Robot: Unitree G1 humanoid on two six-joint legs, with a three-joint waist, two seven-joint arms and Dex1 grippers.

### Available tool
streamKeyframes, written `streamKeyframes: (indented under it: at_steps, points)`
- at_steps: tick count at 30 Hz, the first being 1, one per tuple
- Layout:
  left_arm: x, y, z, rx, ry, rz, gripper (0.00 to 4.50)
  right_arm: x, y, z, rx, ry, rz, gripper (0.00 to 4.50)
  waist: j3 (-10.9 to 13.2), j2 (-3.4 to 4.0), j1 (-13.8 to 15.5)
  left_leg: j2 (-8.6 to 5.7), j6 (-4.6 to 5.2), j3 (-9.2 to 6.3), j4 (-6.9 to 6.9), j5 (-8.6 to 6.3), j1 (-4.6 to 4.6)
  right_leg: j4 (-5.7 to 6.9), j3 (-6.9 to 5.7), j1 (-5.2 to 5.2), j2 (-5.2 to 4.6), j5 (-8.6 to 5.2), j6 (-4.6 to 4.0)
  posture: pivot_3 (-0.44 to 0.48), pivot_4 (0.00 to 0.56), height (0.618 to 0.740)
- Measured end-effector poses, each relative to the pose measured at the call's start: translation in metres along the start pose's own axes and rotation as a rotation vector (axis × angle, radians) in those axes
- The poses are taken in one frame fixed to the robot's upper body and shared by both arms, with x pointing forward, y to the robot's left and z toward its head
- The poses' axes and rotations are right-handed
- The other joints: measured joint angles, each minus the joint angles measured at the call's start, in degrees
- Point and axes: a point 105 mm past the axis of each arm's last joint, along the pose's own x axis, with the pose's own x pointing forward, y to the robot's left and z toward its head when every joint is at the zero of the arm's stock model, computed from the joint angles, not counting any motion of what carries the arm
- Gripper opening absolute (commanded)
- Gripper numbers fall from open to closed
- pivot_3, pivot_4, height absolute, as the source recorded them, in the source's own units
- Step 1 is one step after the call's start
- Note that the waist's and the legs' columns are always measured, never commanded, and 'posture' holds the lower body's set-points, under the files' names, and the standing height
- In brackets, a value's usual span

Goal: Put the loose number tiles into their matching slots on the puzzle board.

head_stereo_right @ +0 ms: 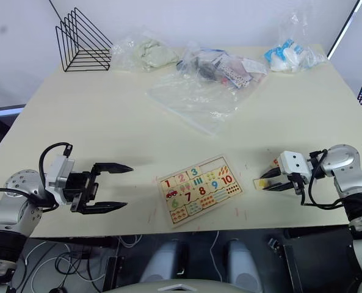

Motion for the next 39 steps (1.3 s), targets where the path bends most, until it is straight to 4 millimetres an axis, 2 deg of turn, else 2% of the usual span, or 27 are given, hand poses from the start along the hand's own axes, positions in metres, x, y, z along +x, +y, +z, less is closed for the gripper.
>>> streamKeyframes:
  at_steps: [6,10,13,19,26,35,39]
  points:
    - [-0.001,0.000,0.001,0.003,0.001,0.000,4.50,-0.001,0.001,0.002,0.007,-0.009,0.001,0.85,0.0,0.01,0.0,0.00,0.00,-0.01,0.00,0.00,0.00,0.01,0.00,0.00,0.00,0.00,0.00,0.000,0.150,0.740]
    - [-0.001,0.000,0.001,0.002,0.000,0.000,4.50,-0.001,0.007,0.010,0.033,-0.021,0.020,0.85,0.0,0.03,0.1,0.00,0.00,-0.06,0.00,0.00,-0.01,0.02,0.00,-0.01,-0.01,0.00,0.00,0.000,0.150,0.740]
    - [-0.001,0.000,0.001,0.002,-0.003,0.001,4.50,-0.001,0.009,0.024,0.040,-0.037,0.026,0.85,0.0,0.06,0.0,0.00,0.00,-0.14,0.00,0.00,-0.01,0.03,0.00,-0.02,-0.01,0.00,0.00,0.000,0.150,0.740]
    - [-0.002,0.000,0.002,0.003,-0.002,0.000,4.50,-0.002,-0.002,0.055,0.046,-0.032,-0.053,0.85,0.1,0.09,0.1,0.00,0.00,-0.15,0.00,0.00,-0.02,0.02,0.00,-0.03,-0.01,0.00,0.00,0.000,0.150,0.740]
    - [-0.001,0.000,0.001,0.004,-0.007,0.002,4.50,0.012,-0.007,0.077,0.072,0.030,-0.112,0.85,0.1,0.09,0.0,0.00,0.00,-0.14,0.00,0.00,-0.04,0.01,0.00,-0.05,-0.01,0.00,0.00,0.000,0.150,0.740]
    - [0.000,-0.008,0.001,0.005,-0.034,0.021,4.50,0.036,-0.033,0.103,-0.015,0.145,-0.106,0.85,0.1,0.09,-0.1,0.01,0.00,-0.11,0.00,0.00,-0.22,0.02,0.03,-0.27,-0.02,0.00,0.01,0.000,0.150,0.740]
    - [-0.001,-0.010,0.002,0.004,-0.035,0.043,4.50,0.046,-0.039,0.110,-0.040,0.183,-0.077,0.85,0.1,0.09,0.0,0.00,0.00,-0.15,0.01,0.00,-0.23,0.02,0.01,-0.26,-0.03,0.00,0.01,0.000,0.150,0.740]
